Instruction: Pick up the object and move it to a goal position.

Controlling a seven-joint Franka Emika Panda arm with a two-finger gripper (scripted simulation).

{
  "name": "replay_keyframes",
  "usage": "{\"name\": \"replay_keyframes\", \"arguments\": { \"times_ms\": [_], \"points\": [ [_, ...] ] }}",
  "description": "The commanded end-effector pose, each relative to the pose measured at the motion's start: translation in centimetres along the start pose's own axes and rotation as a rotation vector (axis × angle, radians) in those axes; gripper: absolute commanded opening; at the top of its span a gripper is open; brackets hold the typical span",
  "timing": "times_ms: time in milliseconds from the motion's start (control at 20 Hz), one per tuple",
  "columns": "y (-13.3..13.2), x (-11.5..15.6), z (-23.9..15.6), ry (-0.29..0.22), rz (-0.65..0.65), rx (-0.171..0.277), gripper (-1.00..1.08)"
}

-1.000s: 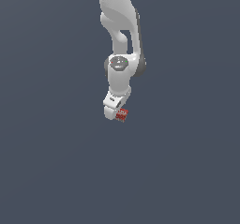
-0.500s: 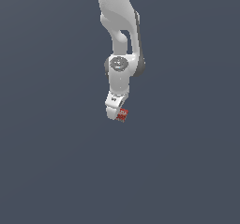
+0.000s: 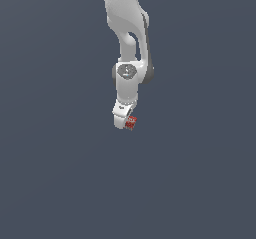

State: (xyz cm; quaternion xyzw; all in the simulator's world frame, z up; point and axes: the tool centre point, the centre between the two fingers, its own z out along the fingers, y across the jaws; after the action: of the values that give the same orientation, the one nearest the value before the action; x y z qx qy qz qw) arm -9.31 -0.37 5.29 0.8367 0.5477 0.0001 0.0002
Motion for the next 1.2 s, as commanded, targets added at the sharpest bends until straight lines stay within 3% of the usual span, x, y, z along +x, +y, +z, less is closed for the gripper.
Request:
{"name": "replay_keyframes", "arguments": {
  "times_ms": [0, 500, 550, 1150],
  "points": [
    [-0.1, 0.0, 1.1, 0.000, -0.001, 0.001, 1.00],
    [-0.1, 0.0, 3.8, 0.000, -0.004, 0.001, 1.00],
    [-0.1, 0.0, 3.8, 0.000, -0.004, 0.001, -1.00],
    [0.0, 0.0, 3.6, 0.000, -0.004, -0.001, -1.00]
  ]
}}
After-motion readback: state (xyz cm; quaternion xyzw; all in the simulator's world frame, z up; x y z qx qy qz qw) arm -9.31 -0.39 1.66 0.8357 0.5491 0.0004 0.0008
